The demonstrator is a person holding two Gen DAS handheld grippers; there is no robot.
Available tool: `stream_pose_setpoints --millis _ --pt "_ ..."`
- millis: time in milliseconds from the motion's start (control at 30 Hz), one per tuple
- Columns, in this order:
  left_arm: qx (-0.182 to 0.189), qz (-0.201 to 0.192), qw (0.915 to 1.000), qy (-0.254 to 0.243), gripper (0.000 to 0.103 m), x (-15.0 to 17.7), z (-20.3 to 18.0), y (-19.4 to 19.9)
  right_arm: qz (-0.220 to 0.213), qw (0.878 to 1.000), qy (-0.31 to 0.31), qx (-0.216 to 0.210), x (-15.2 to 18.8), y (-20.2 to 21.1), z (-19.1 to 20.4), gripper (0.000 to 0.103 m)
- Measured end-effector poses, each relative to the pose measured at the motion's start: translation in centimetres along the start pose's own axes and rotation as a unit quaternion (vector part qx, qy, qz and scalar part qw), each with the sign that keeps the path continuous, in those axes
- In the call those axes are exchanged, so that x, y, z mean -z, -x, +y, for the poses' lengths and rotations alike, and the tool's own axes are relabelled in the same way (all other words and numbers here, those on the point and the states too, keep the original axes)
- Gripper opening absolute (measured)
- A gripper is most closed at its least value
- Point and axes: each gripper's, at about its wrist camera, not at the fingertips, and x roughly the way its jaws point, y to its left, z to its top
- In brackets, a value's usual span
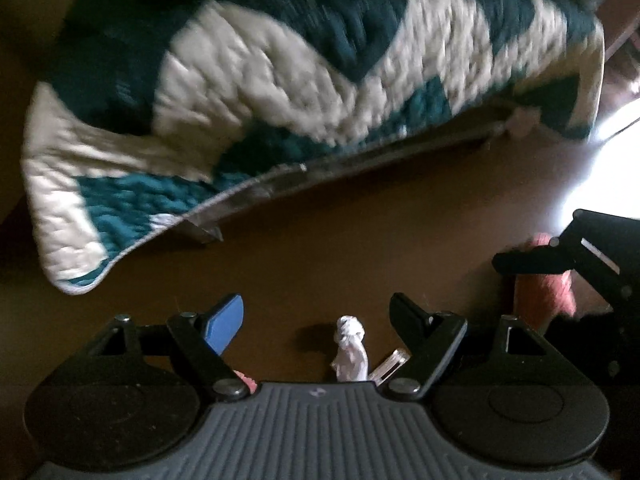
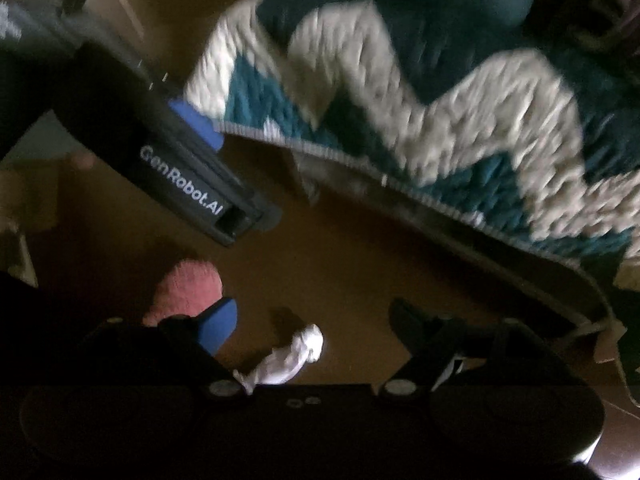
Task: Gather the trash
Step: 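Move both tools down from the bin toward the remaining floor trash, then grasp the white tissue with left gripper while right grasps the paper strip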
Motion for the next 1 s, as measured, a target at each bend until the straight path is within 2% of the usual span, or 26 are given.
stream_pose_setpoints --millis 100,233,400,600,733,900,1000 --pt "0.003 0.028 0.9995 -0.016 0.08 0.2 -0.5 -3.7 0.033 0.999 0.02 -0.016 1.5 -2.9 0.0 0.083" --pt "0.017 0.085 0.9962 -0.016 0.08 1.2 -1.1 -10.0 0.077 0.994 0.067 -0.038 4.1 -7.1 0.5 0.083" --pt "0.018 0.152 0.9881 -0.013 0.08 2.7 -1.6 -17.9 0.13 0.982 0.122 -0.068 7.5 -12.8 1.5 0.083" --pt "0.014 0.196 0.9804 -0.003 0.08 4.4 -1.4 -24.8 0.167 0.965 0.185 -0.081 10.2 -18.7 2.6 0.083" --pt "0.025 0.209 0.9775 0.012 0.08 5.4 -1.2 -28.0 0.177 0.95 0.24 -0.089 11.6 -21.4 3.5 0.082" --pt "0.04 0.211 0.9764 0.022 0.08 6.3 -1.2 -30.7 0.166 0.923 0.338 -0.079 14.3 -24.1 5.9 0.082" --pt "0.045 0.212 0.9759 0.023 0.08 6.8 -1.2 -31.6 0.166 0.913 0.365 -0.076 15.3 -25.3 6.7 0.081"
